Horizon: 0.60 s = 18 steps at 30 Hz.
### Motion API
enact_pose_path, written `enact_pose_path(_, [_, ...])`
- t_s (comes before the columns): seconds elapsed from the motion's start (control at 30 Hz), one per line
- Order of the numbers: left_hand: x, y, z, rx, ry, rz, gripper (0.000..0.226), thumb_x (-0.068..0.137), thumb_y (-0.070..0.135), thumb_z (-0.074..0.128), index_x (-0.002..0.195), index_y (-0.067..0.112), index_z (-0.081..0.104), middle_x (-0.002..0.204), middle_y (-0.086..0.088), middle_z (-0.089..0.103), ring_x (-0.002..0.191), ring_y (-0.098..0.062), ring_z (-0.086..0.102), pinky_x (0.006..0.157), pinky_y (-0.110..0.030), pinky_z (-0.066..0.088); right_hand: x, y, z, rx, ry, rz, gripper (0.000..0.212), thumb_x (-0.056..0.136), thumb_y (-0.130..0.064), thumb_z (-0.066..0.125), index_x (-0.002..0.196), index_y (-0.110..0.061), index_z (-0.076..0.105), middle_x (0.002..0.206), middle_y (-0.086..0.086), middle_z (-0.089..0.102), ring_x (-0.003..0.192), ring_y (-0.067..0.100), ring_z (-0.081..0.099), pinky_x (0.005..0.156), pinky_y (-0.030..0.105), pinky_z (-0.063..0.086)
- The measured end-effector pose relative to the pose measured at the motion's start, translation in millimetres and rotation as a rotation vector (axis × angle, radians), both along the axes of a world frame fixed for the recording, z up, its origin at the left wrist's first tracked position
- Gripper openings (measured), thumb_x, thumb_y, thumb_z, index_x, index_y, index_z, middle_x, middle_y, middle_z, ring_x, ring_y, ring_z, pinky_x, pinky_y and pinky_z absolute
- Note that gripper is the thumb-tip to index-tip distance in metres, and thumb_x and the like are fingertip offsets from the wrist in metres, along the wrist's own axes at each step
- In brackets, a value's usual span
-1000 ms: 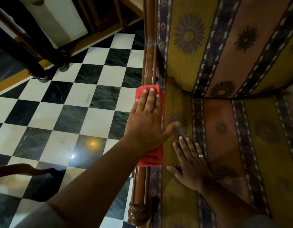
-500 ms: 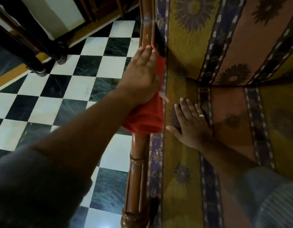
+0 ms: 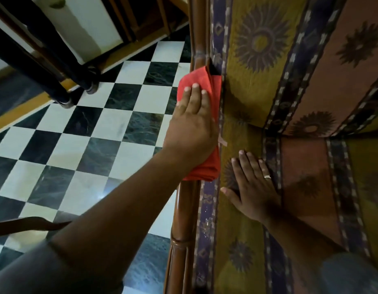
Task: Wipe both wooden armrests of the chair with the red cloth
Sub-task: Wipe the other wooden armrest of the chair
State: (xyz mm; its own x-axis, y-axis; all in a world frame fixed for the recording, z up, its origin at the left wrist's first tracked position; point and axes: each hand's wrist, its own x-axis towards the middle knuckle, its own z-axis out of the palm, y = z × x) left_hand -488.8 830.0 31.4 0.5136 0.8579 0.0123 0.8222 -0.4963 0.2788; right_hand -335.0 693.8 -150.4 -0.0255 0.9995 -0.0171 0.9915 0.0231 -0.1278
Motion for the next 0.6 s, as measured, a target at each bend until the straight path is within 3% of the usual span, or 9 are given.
enact_pose_path(0.1, [6.0,18.3,-2.0,0.017,0.058,-0.010,0.064,0.105,0.033,0.027,0.156,0.001,0.006,0.166,-0.021,0.000,0.154,-0.032,-0.004,0.126,-0.045,0.004,0.1,0.5,0.9,0.000,0.001,-0.003,0.090,0.093,-0.074,0.029,0.154,-0.008,0.025,0.165,0.017,0.013,0.153,0.030,0.009,0.120,0.054,0.018])
enact_pose_path(0.33, [31.6,86.2,14.3,0.000,0.110,-0.035,0.068,0.103,0.037,0.028,0.156,0.001,0.007,0.166,-0.021,0.004,0.154,-0.033,0.001,0.124,-0.037,0.000,-1.2,3.0,4.0,-0.037,-0.014,-0.012,0.091,0.092,-0.074,0.021,0.154,-0.008,0.025,0.165,0.016,0.012,0.153,0.030,0.007,0.120,0.055,0.018])
enact_pose_path(0.6, [29.8,52.0,7.2,-0.003,0.038,0.073,0.070,0.101,0.037,0.034,0.156,0.001,0.008,0.166,-0.019,0.007,0.154,-0.033,0.001,0.126,-0.041,0.004,-1.0,2.1,4.2,-0.049,-0.001,-0.014,0.091,0.092,-0.074,0.025,0.154,-0.009,0.025,0.165,0.016,0.012,0.153,0.029,0.008,0.120,0.054,0.019])
